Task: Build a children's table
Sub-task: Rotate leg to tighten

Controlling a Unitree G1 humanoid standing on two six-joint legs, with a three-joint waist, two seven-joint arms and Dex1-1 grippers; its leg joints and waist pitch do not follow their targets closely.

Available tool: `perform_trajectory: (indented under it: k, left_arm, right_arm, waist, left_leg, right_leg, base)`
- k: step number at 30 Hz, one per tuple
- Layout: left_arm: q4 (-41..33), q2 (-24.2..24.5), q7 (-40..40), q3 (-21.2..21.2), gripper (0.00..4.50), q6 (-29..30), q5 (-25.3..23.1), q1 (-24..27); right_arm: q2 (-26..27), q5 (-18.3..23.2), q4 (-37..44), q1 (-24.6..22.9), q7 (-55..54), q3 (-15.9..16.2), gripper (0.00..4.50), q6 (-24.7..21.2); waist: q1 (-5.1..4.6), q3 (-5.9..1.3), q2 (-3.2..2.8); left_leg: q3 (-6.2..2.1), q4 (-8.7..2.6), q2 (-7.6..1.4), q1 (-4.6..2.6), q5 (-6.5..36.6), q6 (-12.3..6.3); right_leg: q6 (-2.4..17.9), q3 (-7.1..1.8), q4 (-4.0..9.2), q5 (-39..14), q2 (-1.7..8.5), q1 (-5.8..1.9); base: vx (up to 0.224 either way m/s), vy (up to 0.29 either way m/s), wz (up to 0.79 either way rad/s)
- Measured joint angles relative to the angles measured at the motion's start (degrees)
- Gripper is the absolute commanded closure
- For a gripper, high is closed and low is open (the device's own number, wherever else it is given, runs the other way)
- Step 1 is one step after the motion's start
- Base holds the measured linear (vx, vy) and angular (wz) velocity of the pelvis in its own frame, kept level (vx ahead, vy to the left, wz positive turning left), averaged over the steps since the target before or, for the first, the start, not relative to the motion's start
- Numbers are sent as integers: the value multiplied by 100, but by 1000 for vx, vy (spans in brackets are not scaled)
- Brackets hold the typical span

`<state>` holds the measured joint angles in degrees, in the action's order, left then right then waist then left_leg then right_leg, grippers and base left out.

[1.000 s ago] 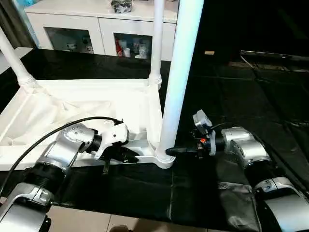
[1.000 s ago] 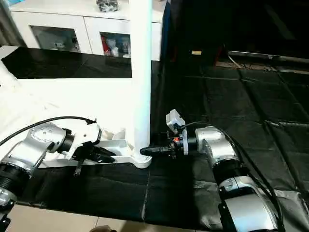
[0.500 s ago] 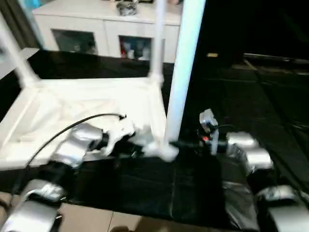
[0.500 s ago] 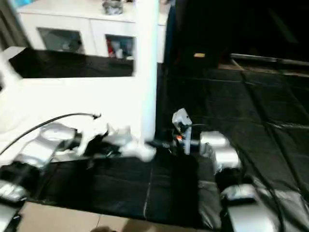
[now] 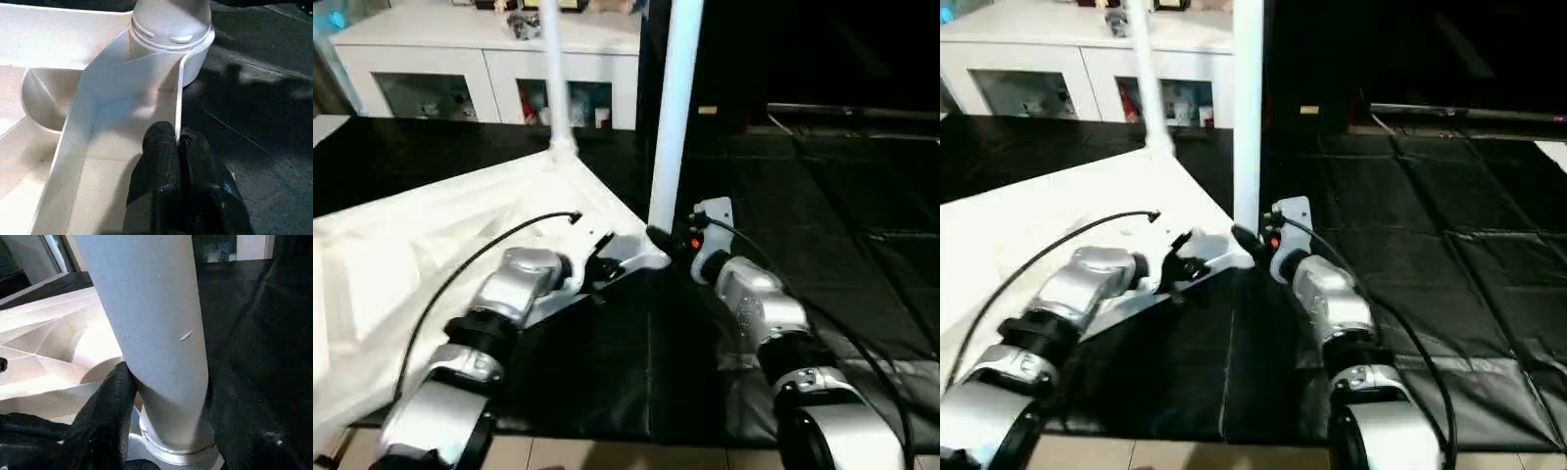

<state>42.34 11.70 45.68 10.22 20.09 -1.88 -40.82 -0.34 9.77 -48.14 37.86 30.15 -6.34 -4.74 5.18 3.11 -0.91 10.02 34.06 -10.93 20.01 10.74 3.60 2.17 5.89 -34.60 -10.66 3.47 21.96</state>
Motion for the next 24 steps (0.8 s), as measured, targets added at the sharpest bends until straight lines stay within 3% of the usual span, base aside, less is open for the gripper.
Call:
perform_trajectory:
  k: [6,11,19,24]
  left_arm:
    - [-12,185,-16,26,450,-171,-34,-39]
    - [-142,400,469,112,450,-327,-6,-8]
    - [-376,1111,1859,458,450,-881,2,235]
    - [-533,1369,2487,610,450,-1199,60,360]
  right_arm:
    - [-20,62,135,-446,696,274,135,116]
    - [-571,172,409,-617,1756,437,98,97]
    - [-1569,300,659,-565,3265,506,16,-3]
    - [-1729,280,670,-480,3841,733,6,31]
  waist:
    - [-10,1,2]
    - [54,0,2]
    - [147,2,-1]
    - [205,2,0]
  left_leg:
    - [1,-45,-1,21,1,2]
    - [3,-34,-3,109,-17,-29]
    - [3,-14,-7,94,0,2]
    - [3,-9,-7,100,0,2]
  right_leg:
    - [23,0,-2,5,-6,35]
    - [29,1,-24,2,-6,123]
    - [31,1,-36,5,-5,109]
    - [32,1,-37,6,-5,108]
  base:
    - [0,0,0]
    - [0,0,0]
    - [0,0,0]
    - [0,0,0]
